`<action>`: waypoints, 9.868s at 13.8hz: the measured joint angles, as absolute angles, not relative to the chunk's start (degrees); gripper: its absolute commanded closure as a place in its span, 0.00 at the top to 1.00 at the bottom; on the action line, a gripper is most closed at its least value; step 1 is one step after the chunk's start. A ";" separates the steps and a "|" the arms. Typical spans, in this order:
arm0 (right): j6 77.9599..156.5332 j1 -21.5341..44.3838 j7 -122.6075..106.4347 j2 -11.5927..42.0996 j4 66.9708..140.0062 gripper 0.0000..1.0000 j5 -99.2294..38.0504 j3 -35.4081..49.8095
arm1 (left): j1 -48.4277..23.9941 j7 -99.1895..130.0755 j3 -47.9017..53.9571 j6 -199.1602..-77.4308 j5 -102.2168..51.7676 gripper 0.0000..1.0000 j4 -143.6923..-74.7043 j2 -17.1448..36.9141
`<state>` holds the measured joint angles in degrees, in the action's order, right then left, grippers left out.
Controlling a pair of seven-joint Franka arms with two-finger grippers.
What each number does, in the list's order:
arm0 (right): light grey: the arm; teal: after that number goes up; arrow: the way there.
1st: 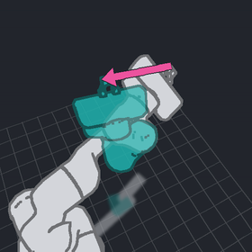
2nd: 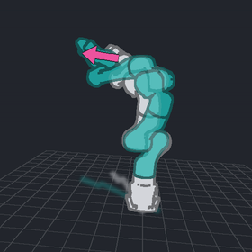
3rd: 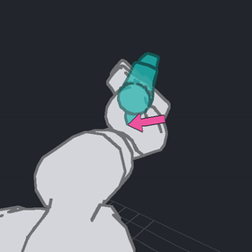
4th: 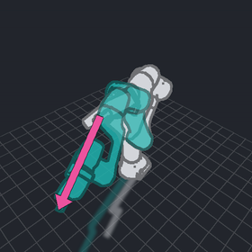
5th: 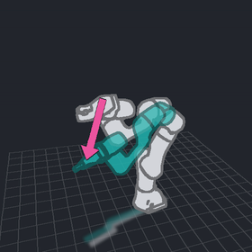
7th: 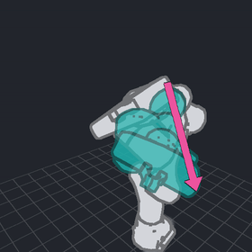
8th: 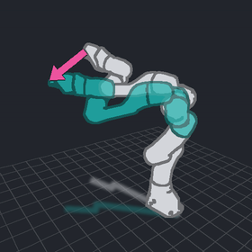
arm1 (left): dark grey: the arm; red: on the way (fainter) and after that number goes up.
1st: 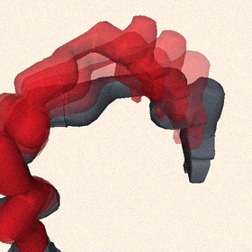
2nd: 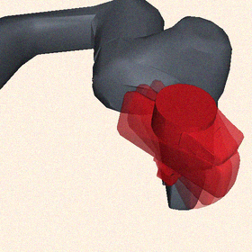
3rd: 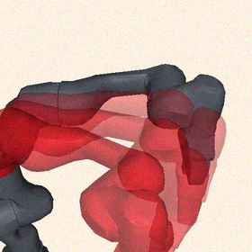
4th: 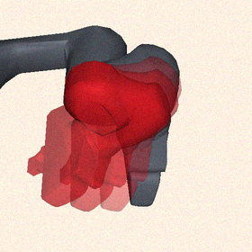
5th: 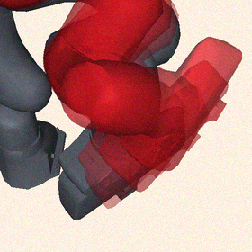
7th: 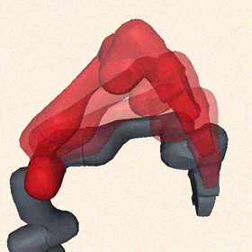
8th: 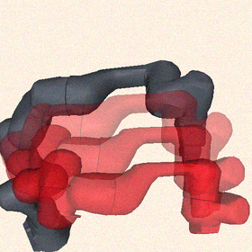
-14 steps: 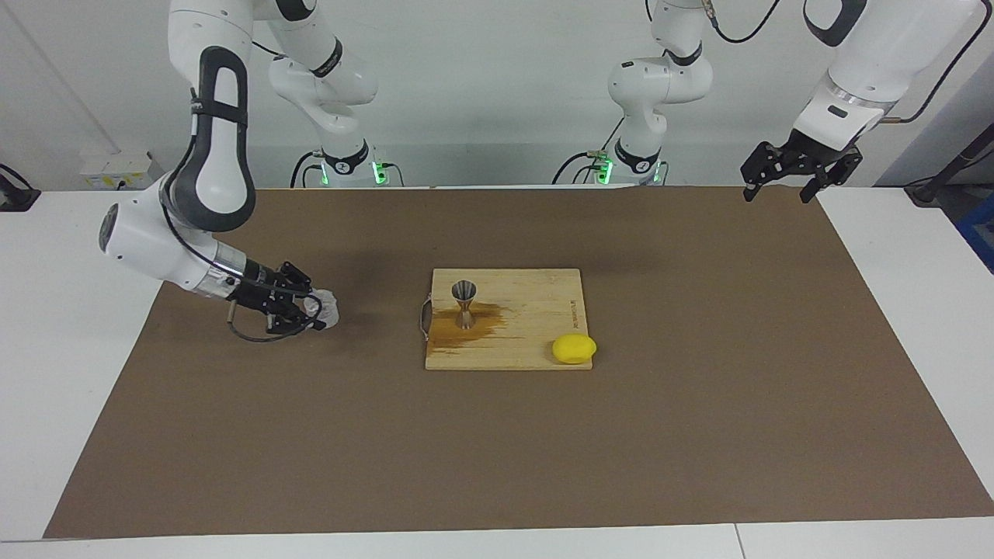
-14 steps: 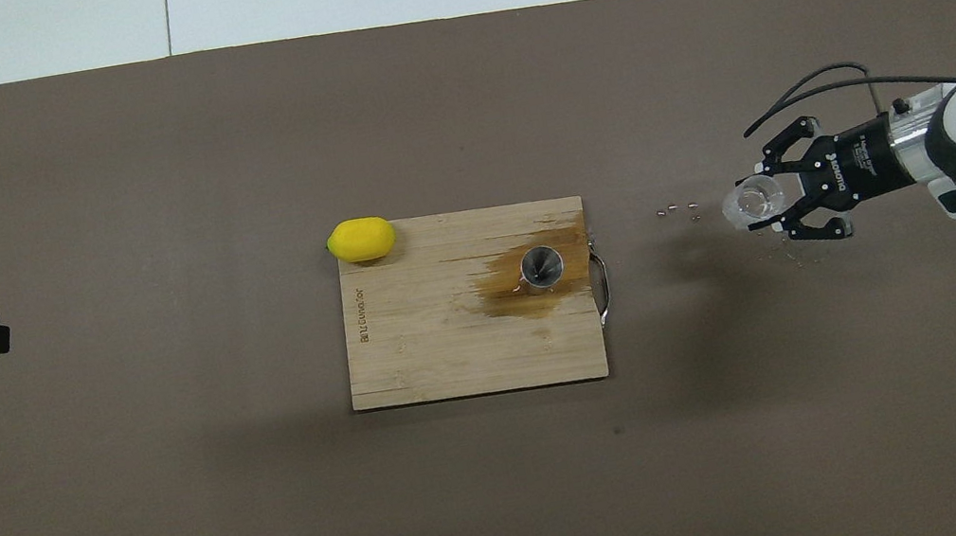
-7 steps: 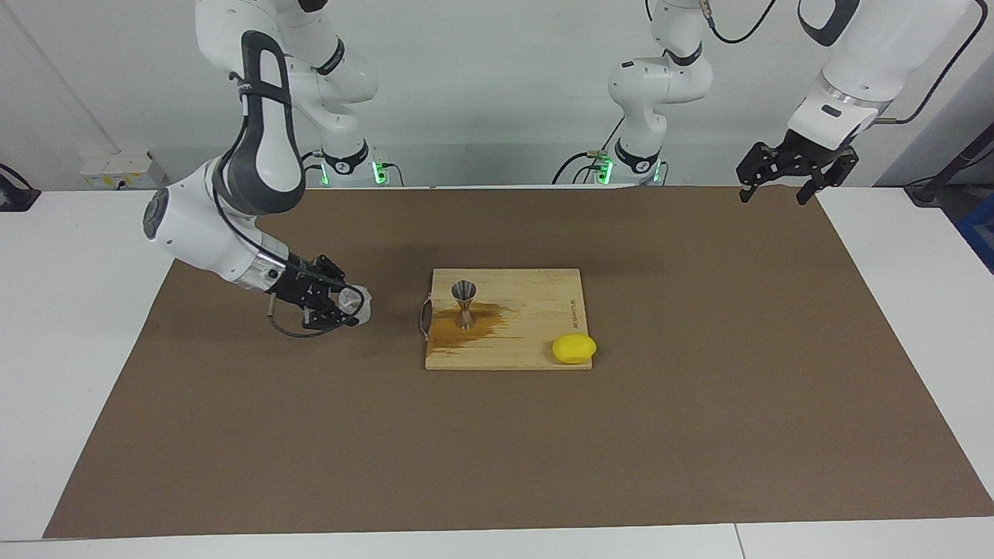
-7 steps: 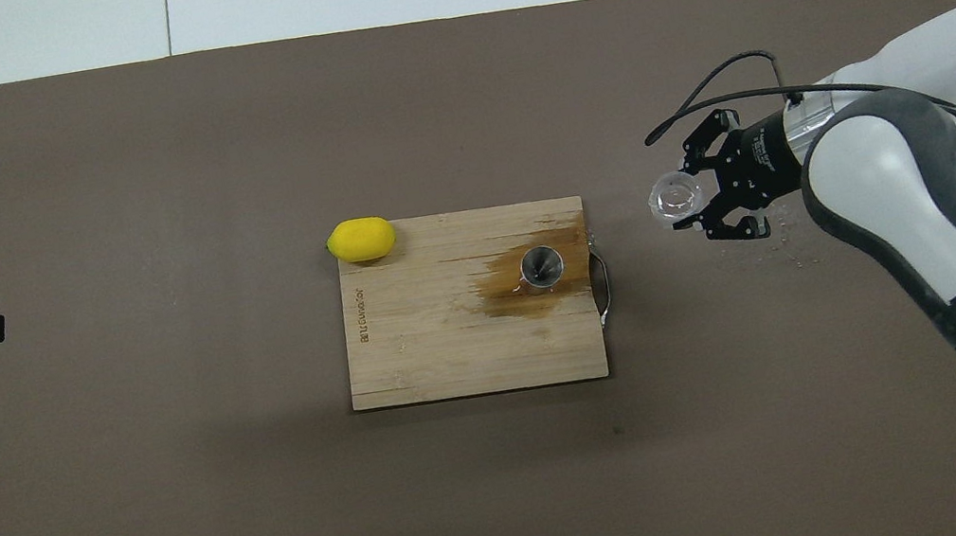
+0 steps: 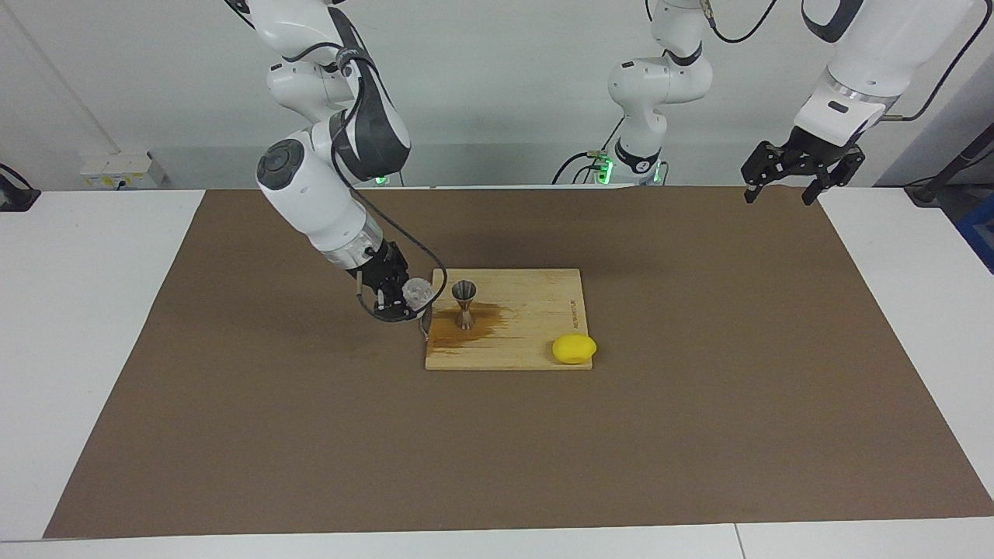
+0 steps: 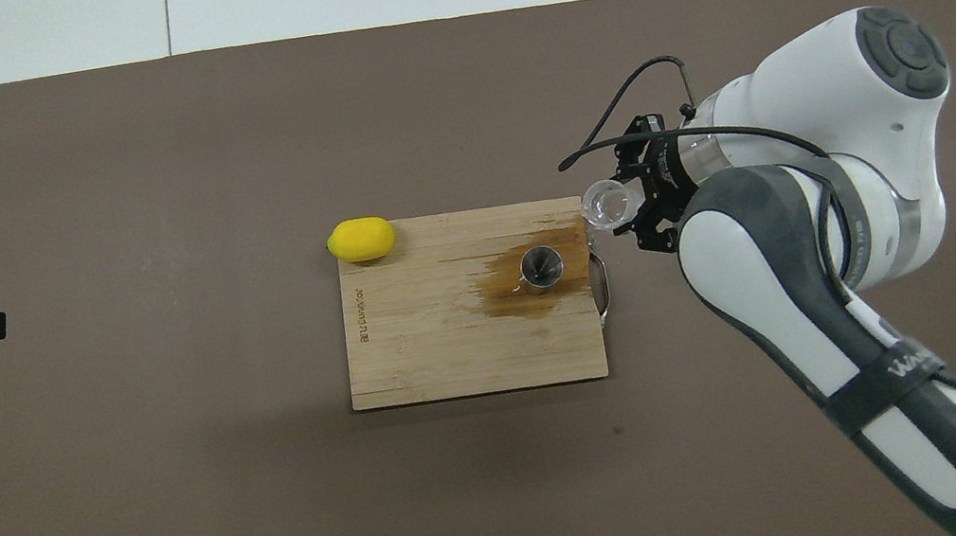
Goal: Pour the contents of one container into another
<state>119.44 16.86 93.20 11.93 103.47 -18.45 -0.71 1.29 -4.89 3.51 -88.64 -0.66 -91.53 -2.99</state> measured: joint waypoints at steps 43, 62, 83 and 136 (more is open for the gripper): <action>119.23 22.97 95.93 12.50 102.18 0.00 -7.16 -1.02 | 1.29 -4.89 3.75 -87.28 -0.66 1.00 -91.63 -2.99; 118.08 -10.02 56.15 16.99 113.68 0.00 -37.10 -1.31 | 1.29 -4.89 3.75 -87.27 -0.66 1.00 -91.63 -2.99; 120.18 -13.37 35.46 9.93 117.16 1.00 -27.50 -1.13 | 1.29 -4.89 3.75 -87.26 -0.66 1.00 -91.63 -2.99; 90.11 2.52 7.53 -0.95 92.96 1.00 -0.15 -1.12 | 1.29 -4.89 3.75 -87.24 -0.66 1.00 -91.63 -2.99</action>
